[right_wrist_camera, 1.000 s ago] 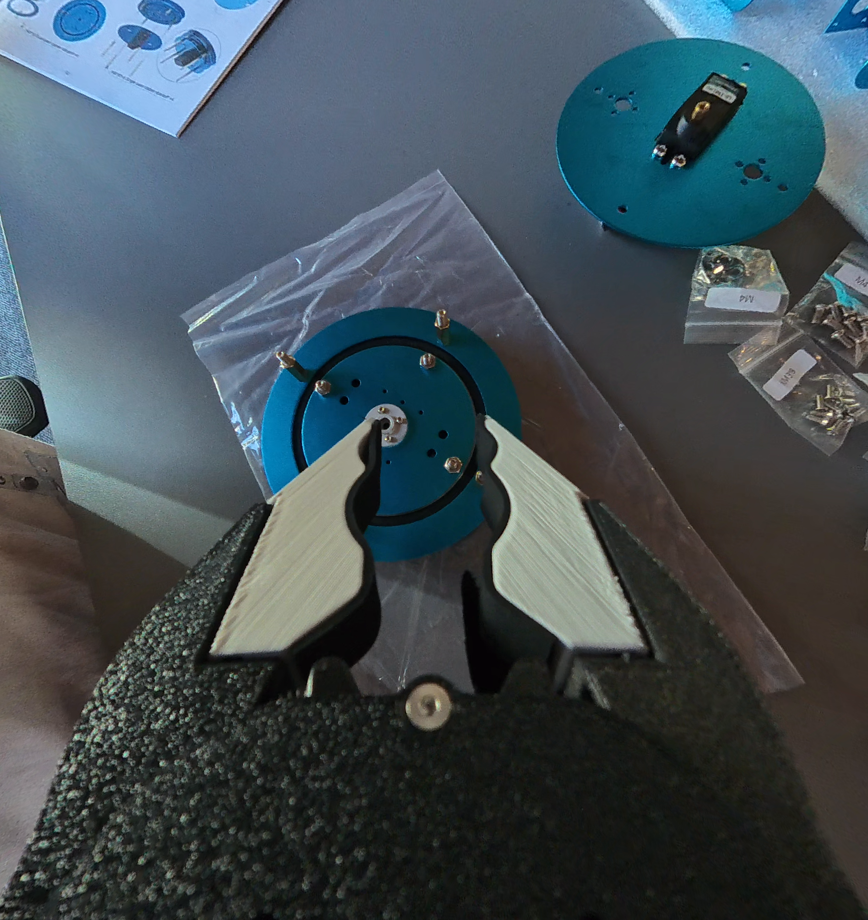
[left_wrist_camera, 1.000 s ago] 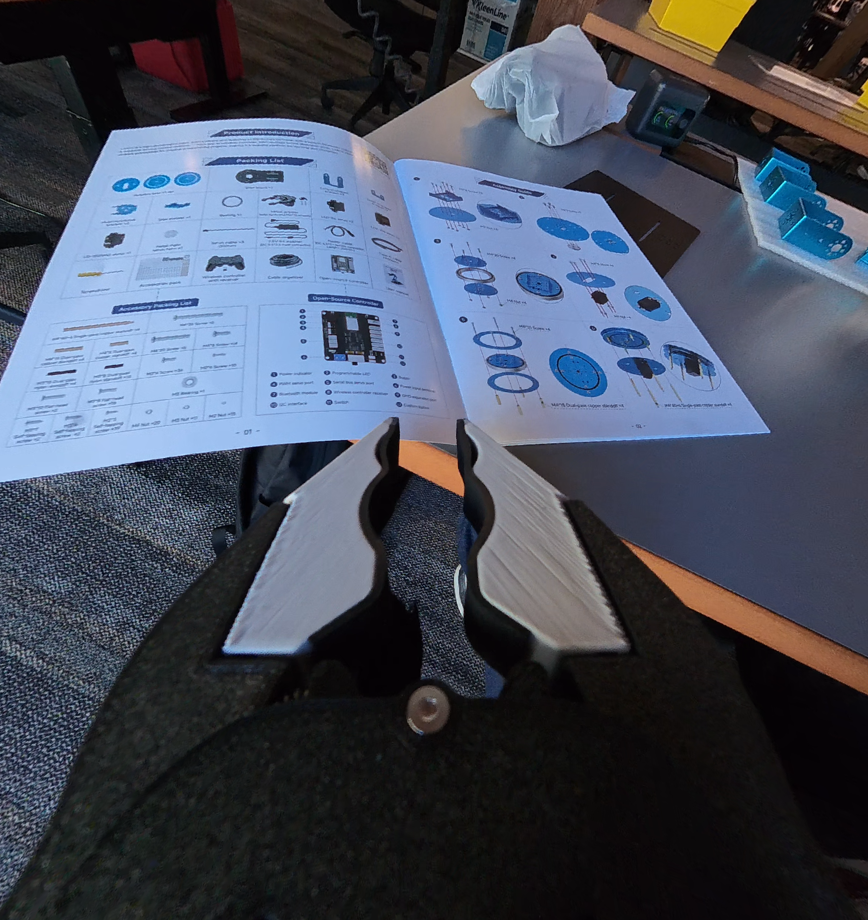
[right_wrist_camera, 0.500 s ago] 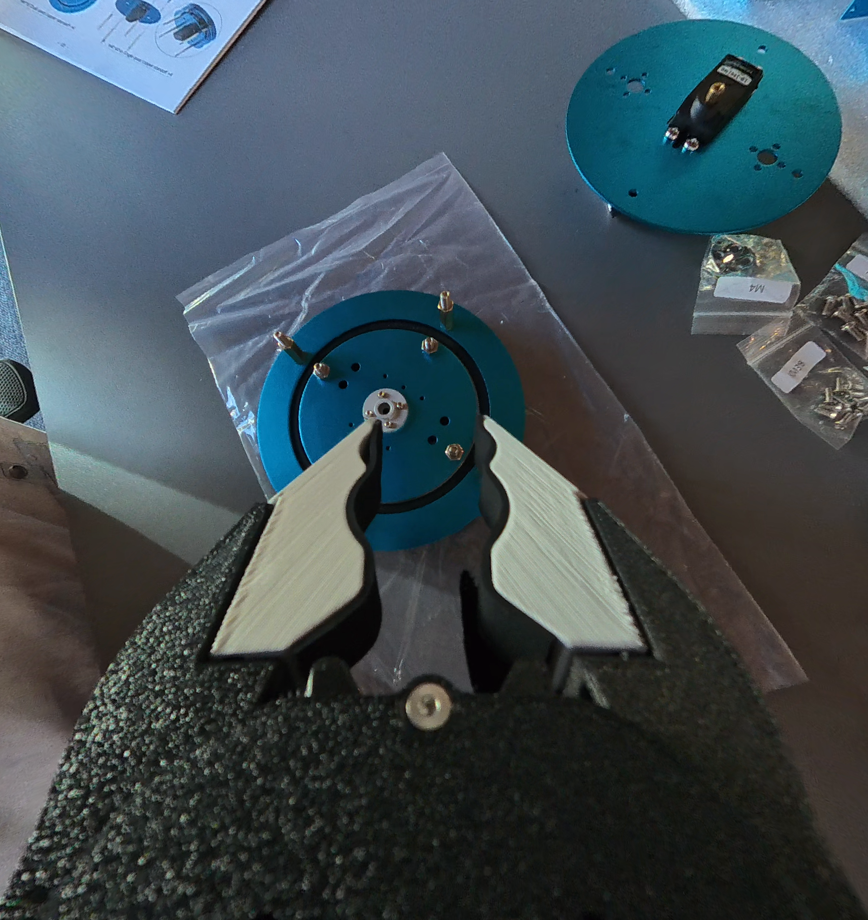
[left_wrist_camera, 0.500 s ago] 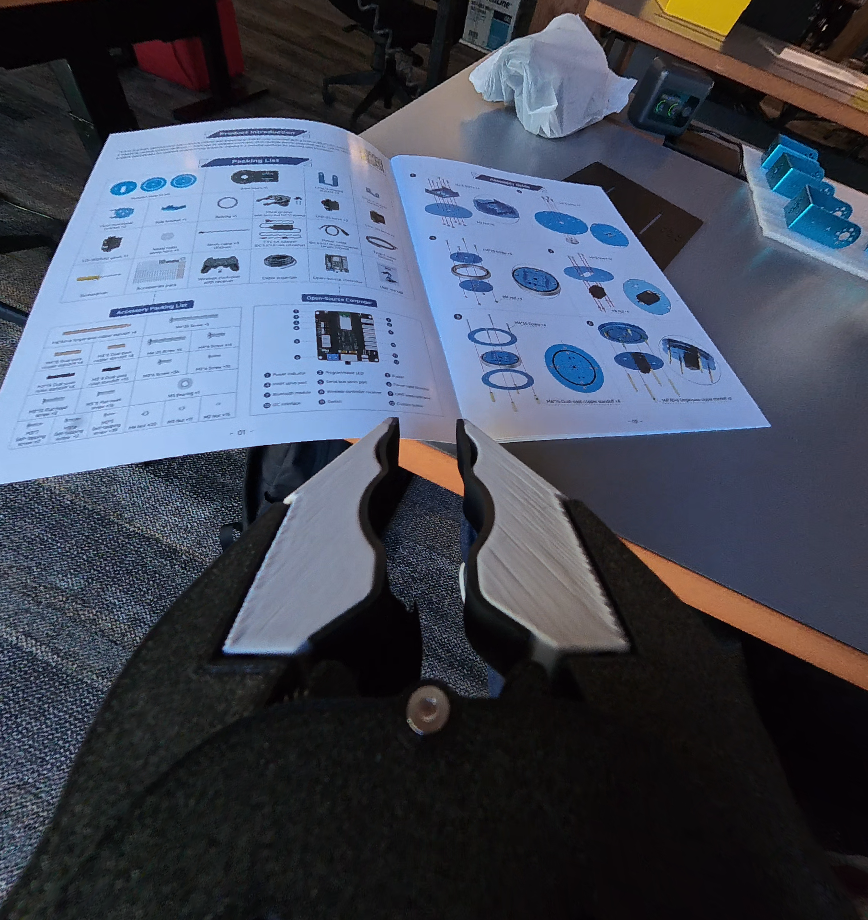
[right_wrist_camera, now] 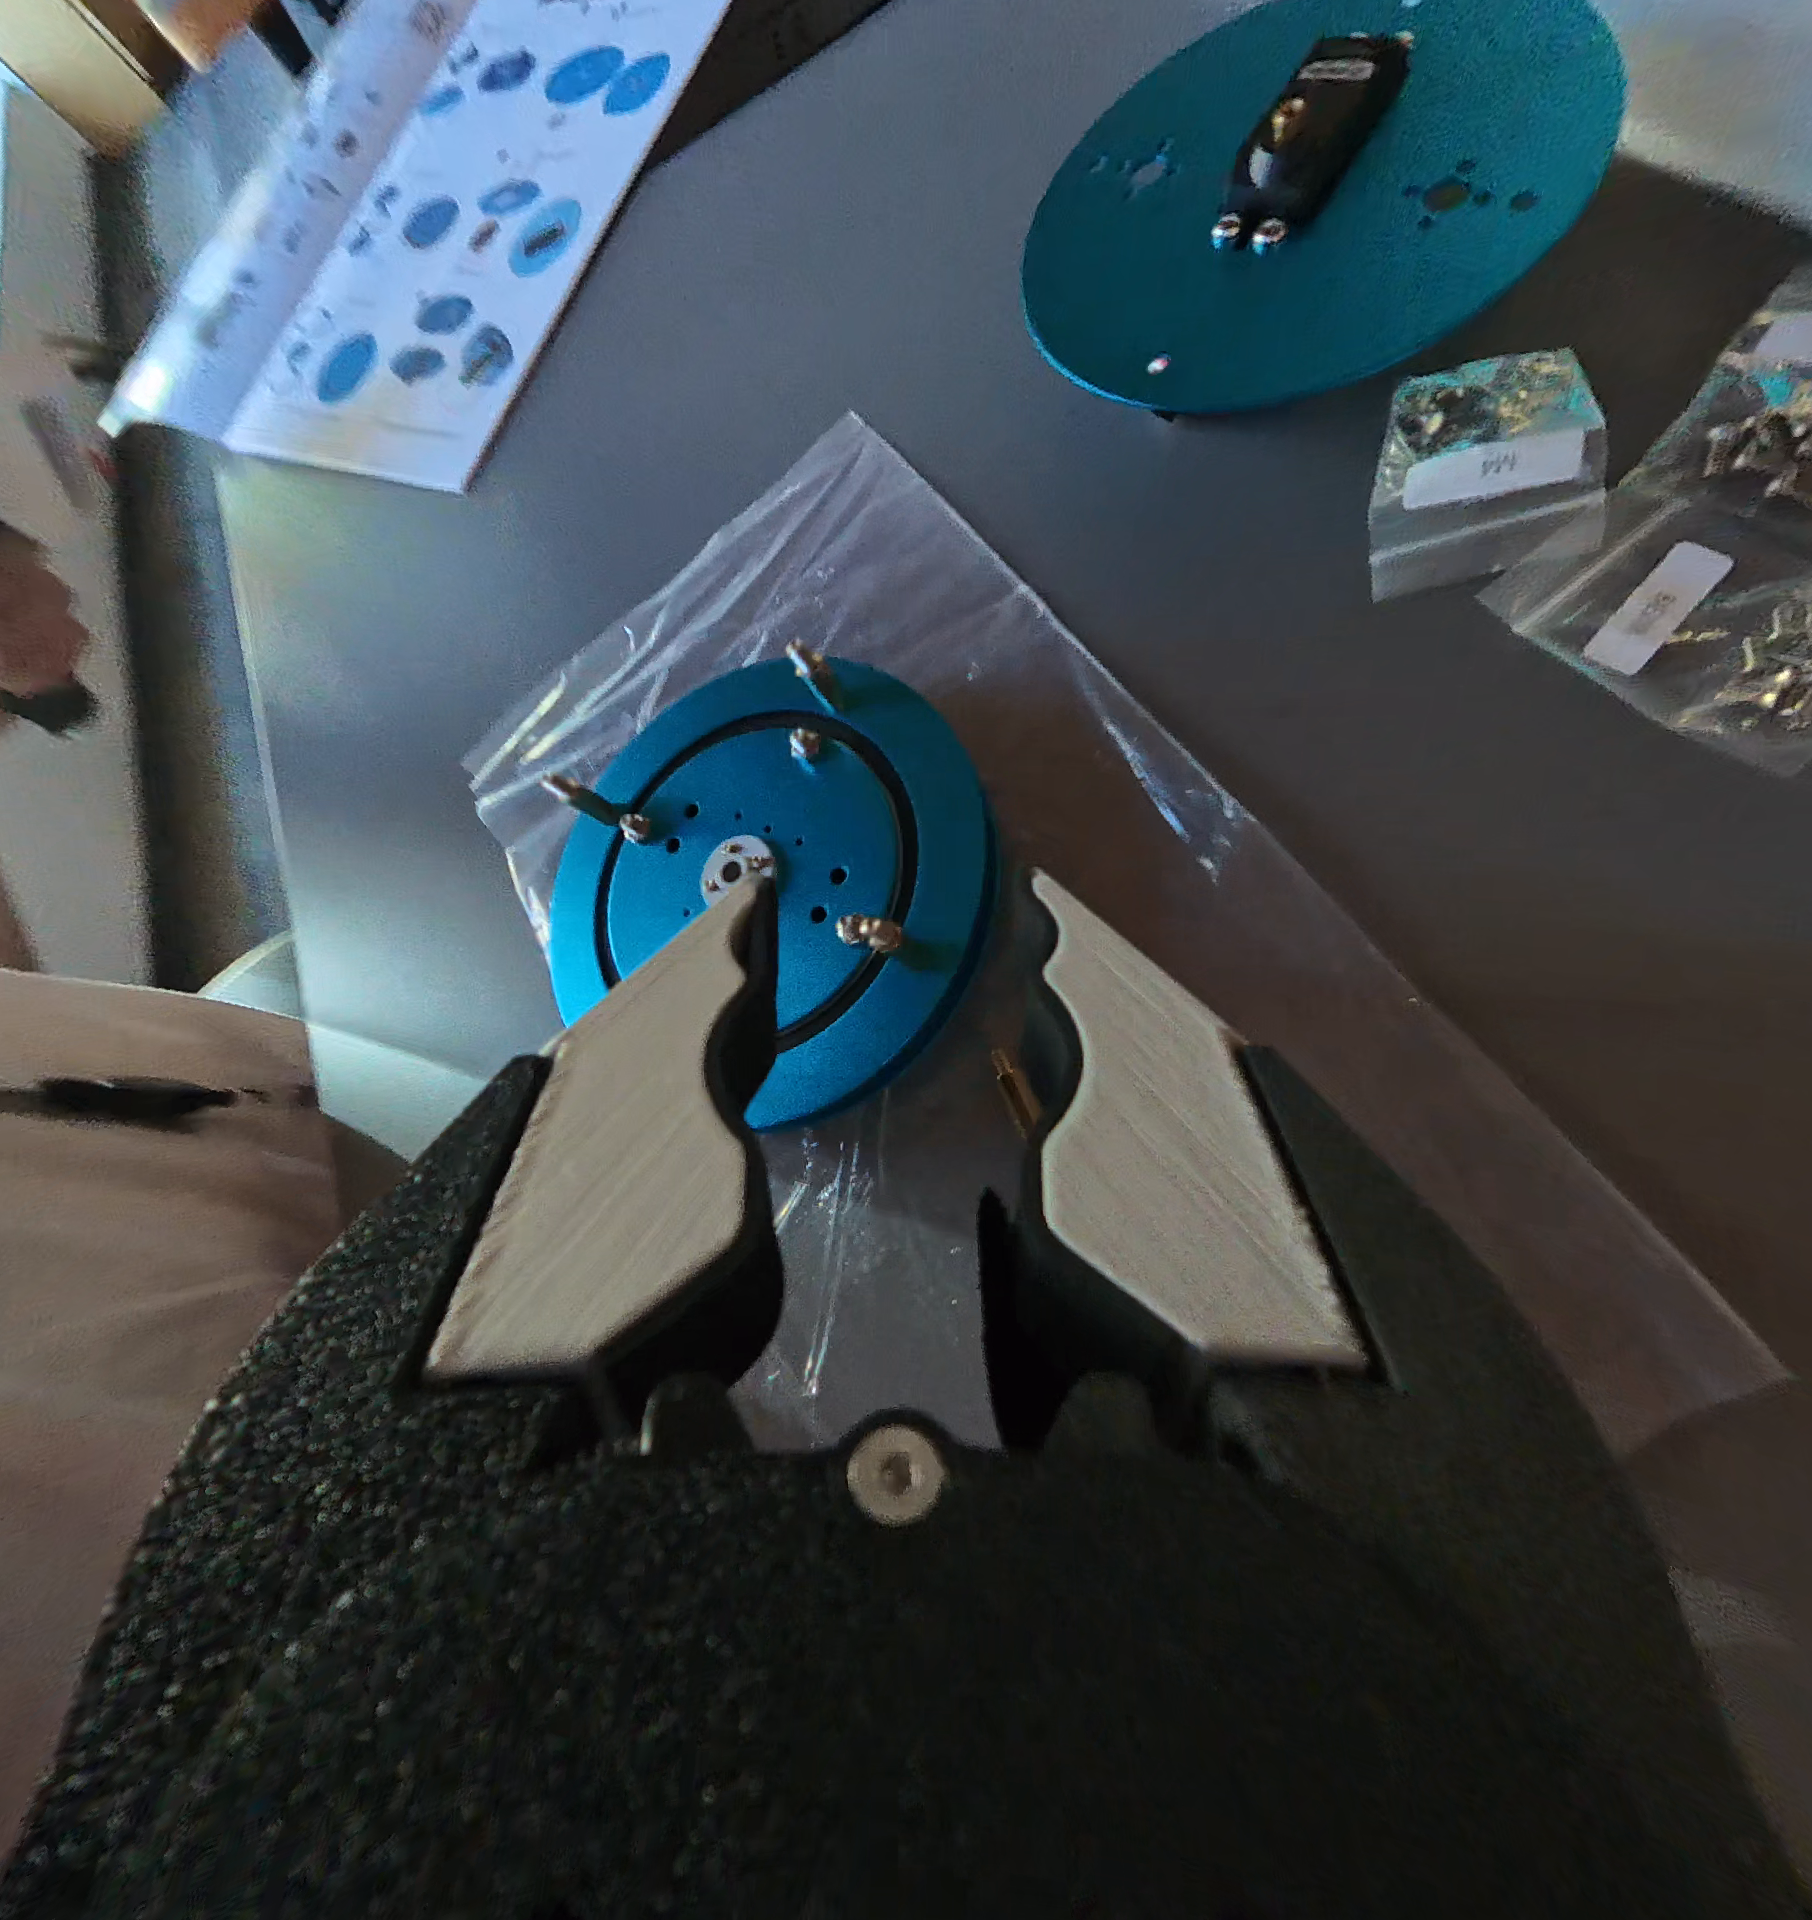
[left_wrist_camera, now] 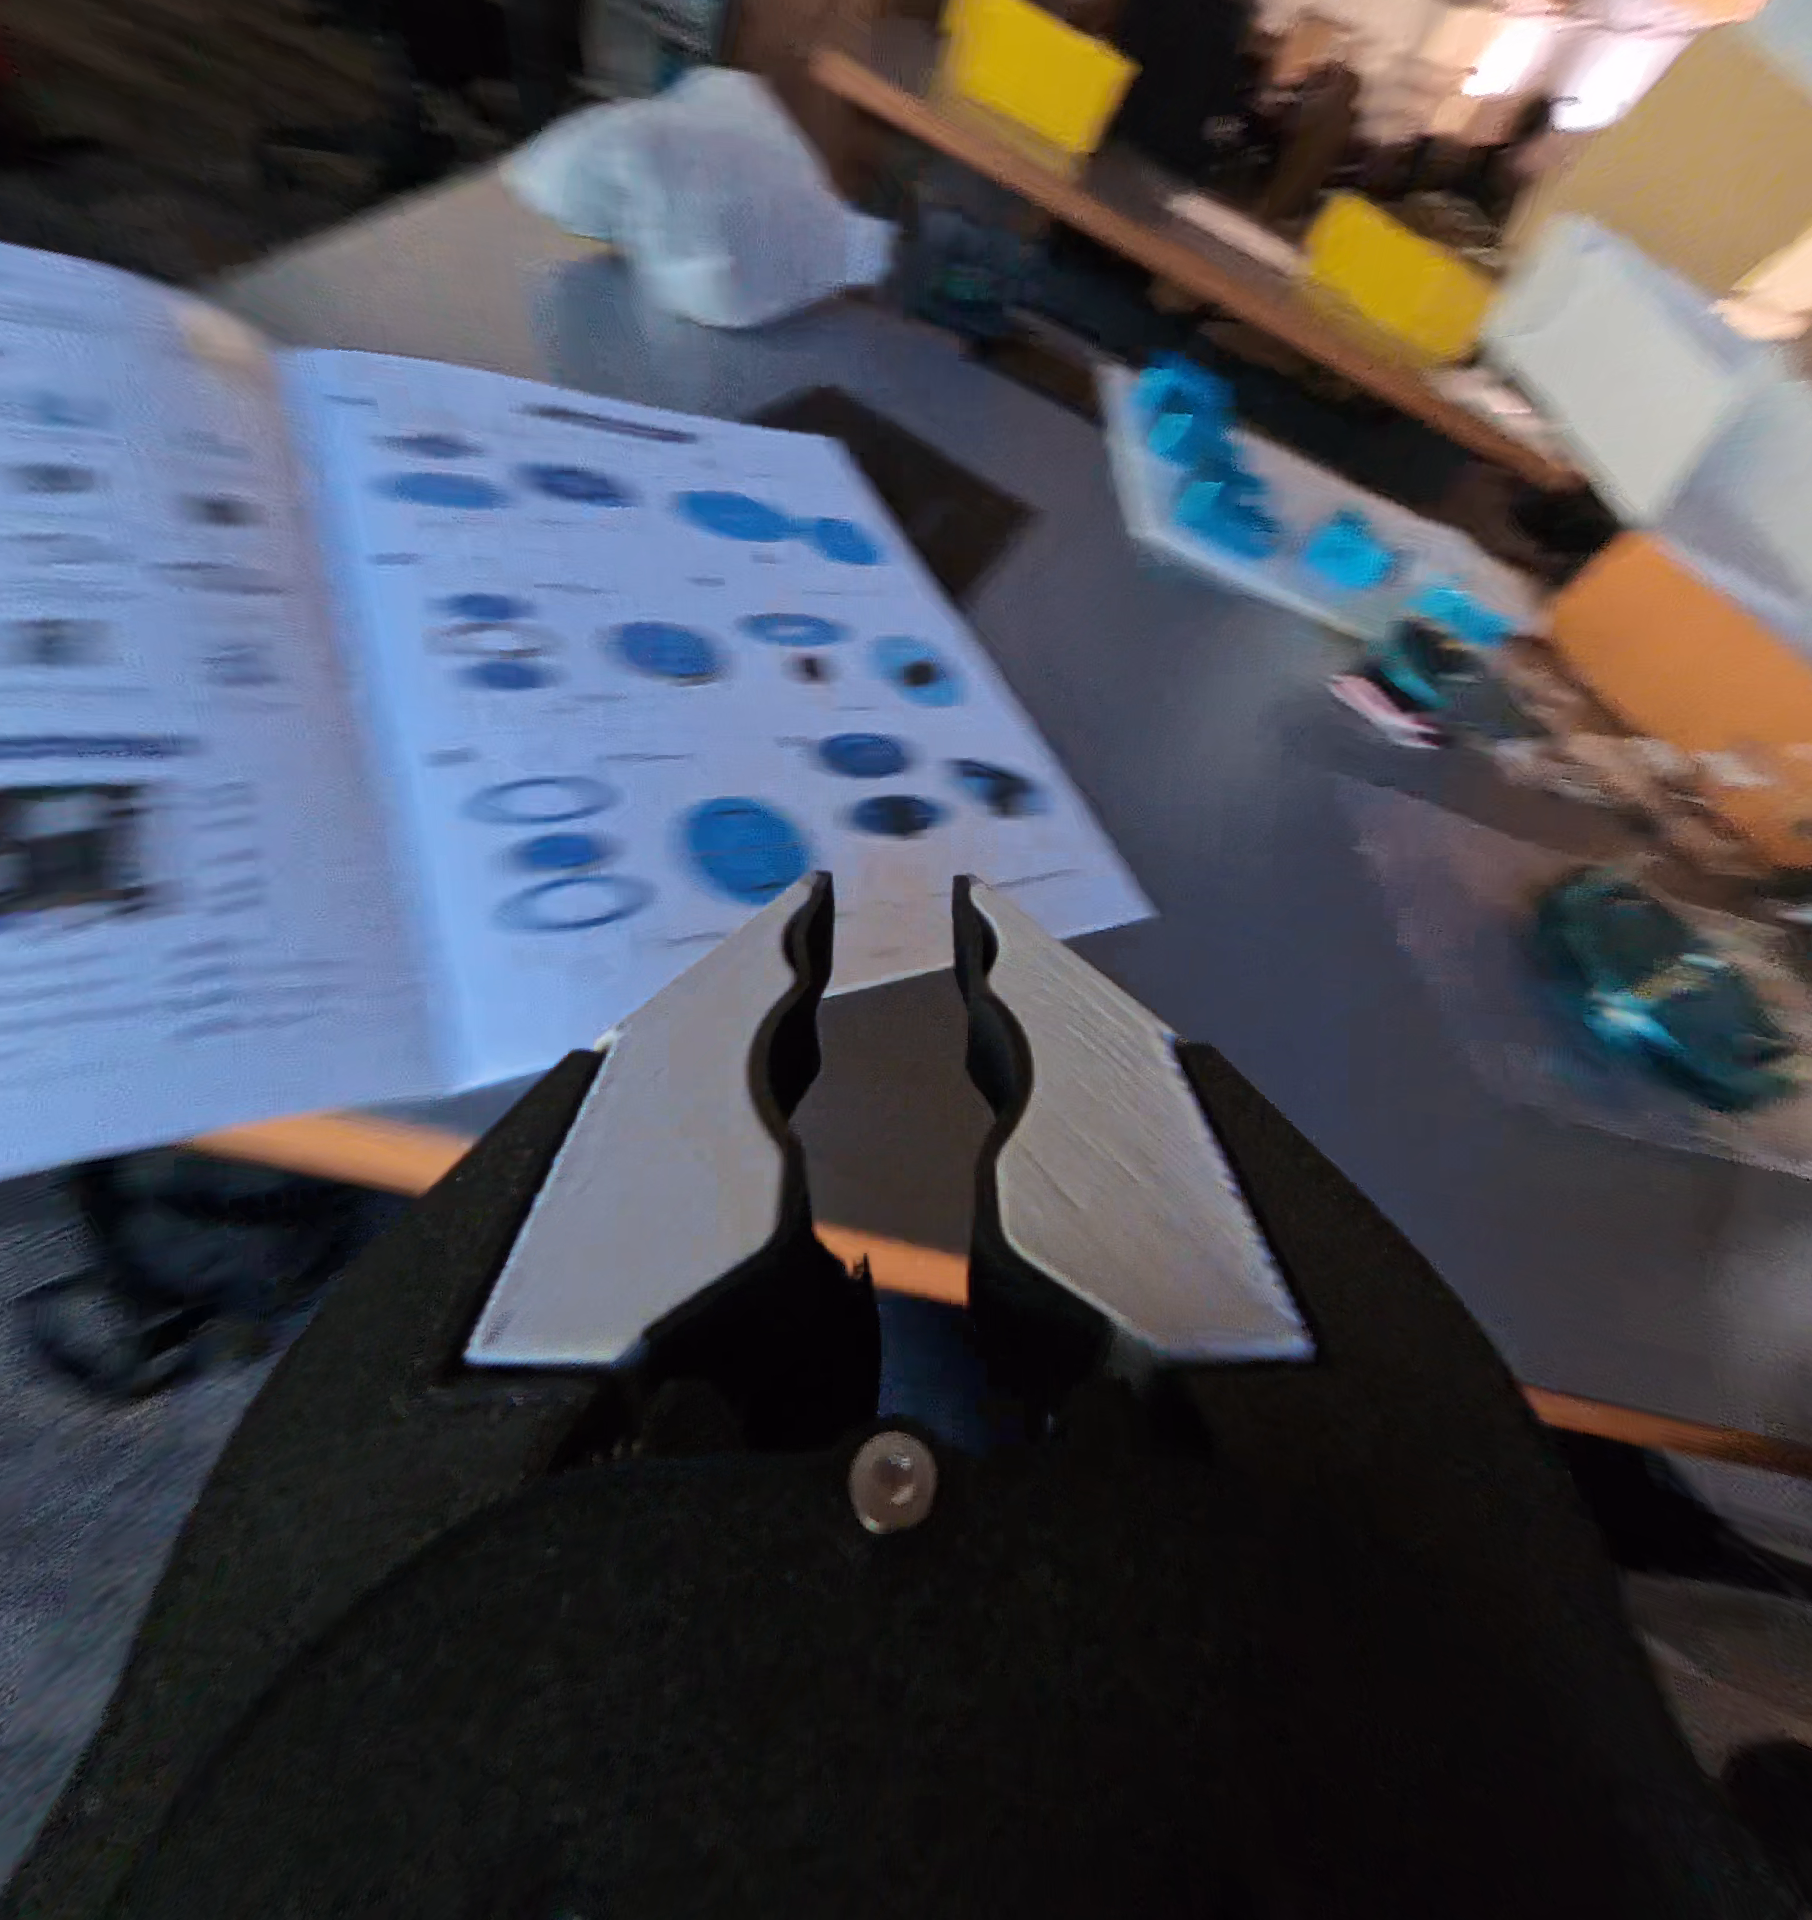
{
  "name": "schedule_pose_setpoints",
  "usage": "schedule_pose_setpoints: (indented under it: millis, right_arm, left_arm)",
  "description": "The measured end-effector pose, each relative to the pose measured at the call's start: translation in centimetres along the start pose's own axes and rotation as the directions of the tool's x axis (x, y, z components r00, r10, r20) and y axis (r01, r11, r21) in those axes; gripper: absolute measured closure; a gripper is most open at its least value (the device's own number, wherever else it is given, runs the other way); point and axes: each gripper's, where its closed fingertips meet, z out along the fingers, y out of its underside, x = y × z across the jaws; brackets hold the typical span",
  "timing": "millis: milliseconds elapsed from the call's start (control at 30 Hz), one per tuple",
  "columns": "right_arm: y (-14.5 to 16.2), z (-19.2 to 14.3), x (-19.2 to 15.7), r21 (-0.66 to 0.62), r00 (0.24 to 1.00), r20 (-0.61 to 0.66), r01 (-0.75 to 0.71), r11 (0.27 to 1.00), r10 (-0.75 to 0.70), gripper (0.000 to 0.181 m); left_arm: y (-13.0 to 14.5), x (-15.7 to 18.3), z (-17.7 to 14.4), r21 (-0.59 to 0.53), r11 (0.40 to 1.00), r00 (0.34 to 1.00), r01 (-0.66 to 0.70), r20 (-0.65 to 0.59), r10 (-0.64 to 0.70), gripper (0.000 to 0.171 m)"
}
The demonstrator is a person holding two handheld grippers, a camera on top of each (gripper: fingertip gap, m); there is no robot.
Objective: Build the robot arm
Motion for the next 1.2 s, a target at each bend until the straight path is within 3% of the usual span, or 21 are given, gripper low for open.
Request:
schedule_pose_setpoints:
  millis: [67, 167, 233, 300, 433, 567, 700, 800, 933, 1067, 1200]
  right_arm:
    - [-0.3, -0.1, 0.4, -0.003, 0.996, 0.068, -0.055, 0.998, 0.055, 0.141]
    - [0.0, 0.3, 0.8, -0.064, 0.979, 0.158, -0.122, 0.990, 0.131, 0.141]
    - [0.2, 0.6, 1.3, -0.103, 0.972, 0.181, -0.132, 0.986, 0.149, 0.141]
    - [0.7, 1.1, 1.2, -0.171, 0.955, 0.230, -0.149, 0.974, 0.187, 0.141]
    - [0.6, 1.4, 0.4, -0.235, 0.934, 0.309, -0.108, 0.966, 0.180, 0.143]
    - [0.7, 1.3, 0.1, -0.205, 0.961, 0.265, 0.136, 0.969, -0.079, 0.144]
    - [0.1, 1.7, -1.6, -0.136, 0.919, 0.206, 0.368, 0.920, -0.337, 0.151]
    - [-1.3, 3.3, -2.8, -0.123, 0.909, 0.147, 0.408, 0.905, -0.390, 0.155]
    - [-0.9, 4.6, -6.4, -0.147, 0.844, 0.259, 0.515, 0.845, -0.469, 0.155]
    - [0.5, 5.6, -7.6, -0.236, 0.775, 0.280, 0.627, 0.742, -0.566, 0.158]
    - [1.0, 6.2, -8.6, -0.247, 0.763, 0.320, 0.639, 0.728, -0.562, 0.166]
  left_arm:
    - [0.5, 7.6, 2.2, -0.048, 0.999, 0.964, 0.001, -0.264, -0.014, 0.149]
    - [2.6, 18.6, 4.5, -0.186, 0.982, 0.814, -0.011, -0.573, -0.099, 0.149]
    - [4.4, 23.6, 5.8, -0.296, 0.954, 0.735, -0.043, -0.657, -0.170, 0.148]
    - [5.9, 26.1, 7.8, -0.357, 0.930, 0.729, -0.082, -0.658, -0.189, 0.148]
    - [7.3, 28.0, 10.6, -0.413, 0.903, 0.737, -0.118, -0.646, -0.199, 0.148]
    - [8.1, 29.1, 10.1, -0.384, 0.903, 0.722, -0.194, -0.679, -0.134, 0.147]
    - [9.4, 29.2, 10.1, -0.406, 0.886, 0.753, -0.224, -0.649, -0.107, 0.147]
    - [9.6, 28.8, 10.4, -0.418, 0.882, 0.775, -0.217, -0.623, -0.104, 0.148]
    - [9.1, 28.0, 10.4, -0.400, 0.893, 0.798, -0.205, -0.596, -0.083, 0.148]
    - [8.2, 27.0, 9.9, -0.366, 0.912, 0.813, -0.184, -0.579, -0.068, 0.148]
    - [7.7, 26.5, 9.4, -0.345, 0.924, 0.811, -0.166, -0.580, -0.071, 0.148]
